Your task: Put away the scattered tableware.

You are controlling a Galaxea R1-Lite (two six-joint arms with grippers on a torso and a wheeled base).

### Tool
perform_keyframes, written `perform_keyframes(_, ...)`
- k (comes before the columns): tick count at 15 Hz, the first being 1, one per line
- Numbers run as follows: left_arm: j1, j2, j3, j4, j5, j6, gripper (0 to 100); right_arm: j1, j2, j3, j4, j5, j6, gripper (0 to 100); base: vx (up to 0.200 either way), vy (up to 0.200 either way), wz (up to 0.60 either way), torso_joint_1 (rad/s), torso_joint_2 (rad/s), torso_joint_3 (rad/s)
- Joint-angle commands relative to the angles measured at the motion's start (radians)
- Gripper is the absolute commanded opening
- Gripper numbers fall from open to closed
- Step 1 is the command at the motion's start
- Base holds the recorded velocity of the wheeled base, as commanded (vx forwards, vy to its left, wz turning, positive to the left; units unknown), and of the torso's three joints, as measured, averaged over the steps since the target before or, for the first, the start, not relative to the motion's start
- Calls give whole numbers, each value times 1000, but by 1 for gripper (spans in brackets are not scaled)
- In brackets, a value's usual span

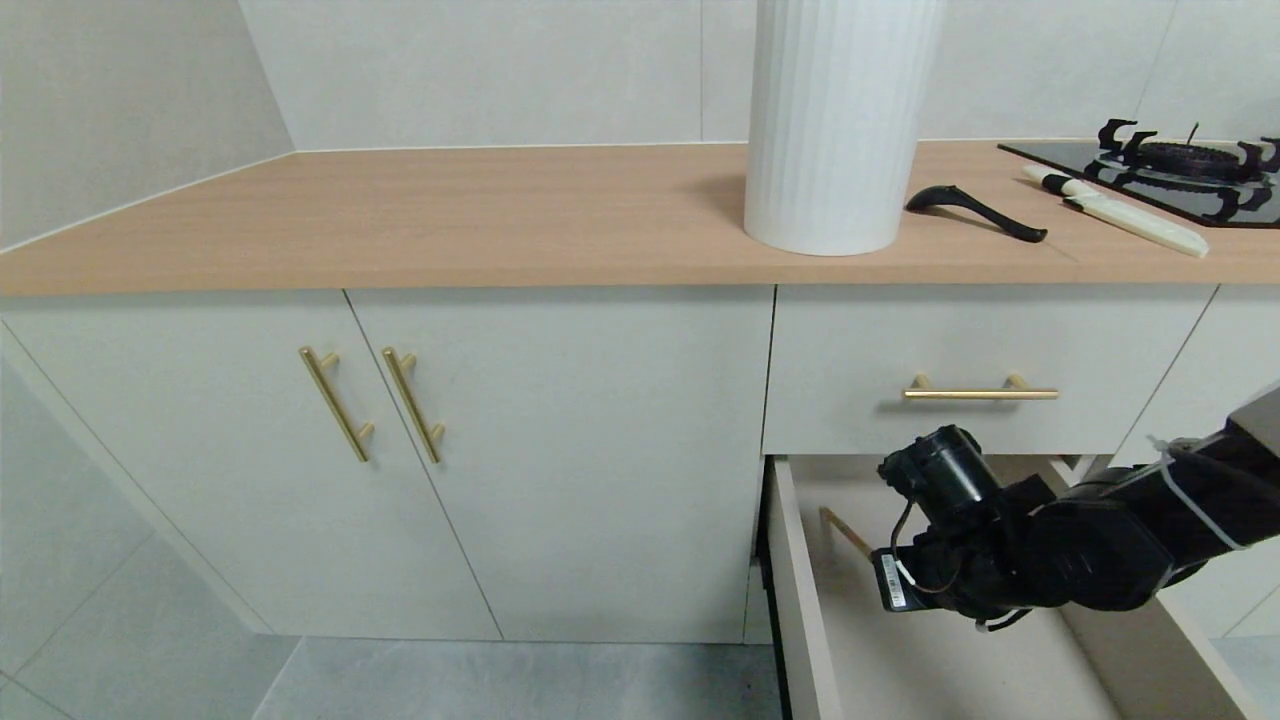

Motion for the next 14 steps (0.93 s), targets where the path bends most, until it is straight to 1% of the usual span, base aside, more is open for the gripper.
perform_keyframes(1, 0, 0, 0, 0, 1, 0, 100, 0, 62, 1, 1, -1, -1, 0, 0, 0, 0, 0, 0, 0)
perform_keyframes(6, 0, 0, 0, 0, 1, 0, 100, 3, 147, 4, 3, 1, -5, 0, 0, 0, 0, 0, 0, 0)
perform_keyframes(11, 0, 0, 0, 0, 1, 0, 100, 5, 263, -33, -3, 2, 2, 0, 0, 0, 0, 0, 0, 0)
perform_keyframes(14, 0, 0, 0, 0, 1, 0, 100, -1, 283, -33, -54, 2, 4, 0, 0, 0, 0, 0, 0, 0)
